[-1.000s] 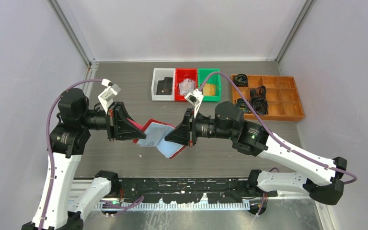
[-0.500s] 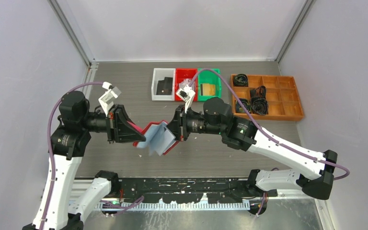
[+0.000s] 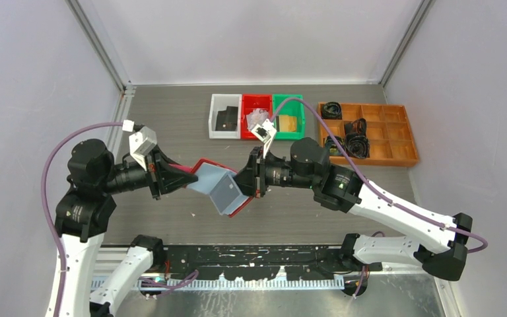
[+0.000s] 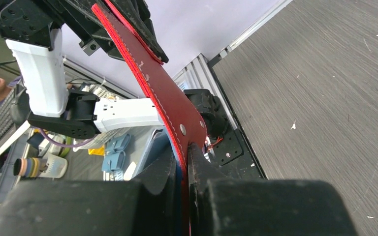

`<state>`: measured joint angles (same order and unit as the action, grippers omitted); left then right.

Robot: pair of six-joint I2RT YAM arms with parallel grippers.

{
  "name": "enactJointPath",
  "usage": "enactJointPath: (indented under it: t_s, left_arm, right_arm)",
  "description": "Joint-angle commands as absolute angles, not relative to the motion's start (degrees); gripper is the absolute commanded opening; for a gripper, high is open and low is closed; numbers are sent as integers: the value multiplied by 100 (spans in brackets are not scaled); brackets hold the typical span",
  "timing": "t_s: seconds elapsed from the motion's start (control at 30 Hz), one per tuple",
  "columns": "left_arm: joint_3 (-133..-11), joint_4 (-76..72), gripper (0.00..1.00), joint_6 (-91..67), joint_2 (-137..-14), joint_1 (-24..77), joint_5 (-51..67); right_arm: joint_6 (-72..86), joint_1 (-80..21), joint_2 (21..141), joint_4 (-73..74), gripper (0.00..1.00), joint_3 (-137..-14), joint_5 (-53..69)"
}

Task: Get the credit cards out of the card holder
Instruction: Remove the credit card from the card holder.

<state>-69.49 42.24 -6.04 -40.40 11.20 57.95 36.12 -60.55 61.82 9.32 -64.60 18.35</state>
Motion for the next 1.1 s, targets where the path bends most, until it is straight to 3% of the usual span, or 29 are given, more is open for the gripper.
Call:
enactJointPath:
  t_s: [0.0,0.07,0.1,0.17,0.23,0.3,0.47,0.57,0.6,0.73,0.87,1.07]
  left_arm:
    - [-6854,3790,7,-1103,-4124,1063,6334]
    - [-6796,3675,18,-1347,-4178,1064,6541]
    - [-6794,3667,31,-1388,-4208,1068,6703]
    - [-6787,3624,44,-1579,-4276,1065,7016]
    - [-6696,3357,54,-1998,-4306,1066,7313]
    - [-6655,3179,55,-2202,-4300,1063,7454]
    - [-6648,3555,30,-1581,-4224,1066,7159]
    - [-6782,4281,5,-701,-4227,1066,6247]
    - [-6818,4387,0,-516,-4234,1064,5781]
    - [-6947,4437,0,-246,-4245,1062,4827]
    - [-7075,4207,0,-644,-4303,1065,5287]
    - [-7164,3921,0,-1138,-4372,1063,5459]
  right_arm:
    - [3770,-5989,6084,385,1,-6574,2132]
    - [3770,-5990,6175,384,1,-6652,2283]
    - [3766,-5991,6210,401,1,-6694,2333]
    - [3741,-5994,6260,398,1,-6735,2419]
    - [3709,-5992,6277,417,1,-6764,2487]
    - [3684,-5989,6286,431,1,-6784,2513]
    - [3707,-5992,6375,394,1,-6877,2590]
    - [3758,-5994,6410,375,1,-6924,2599]
    - [3790,-5992,6408,363,2,-6921,2598]
    - [3874,-5990,6333,376,12,-6772,2596]
    - [3998,-5956,6158,378,25,-6476,2589]
    - [4008,-5946,5848,373,36,-6189,2826]
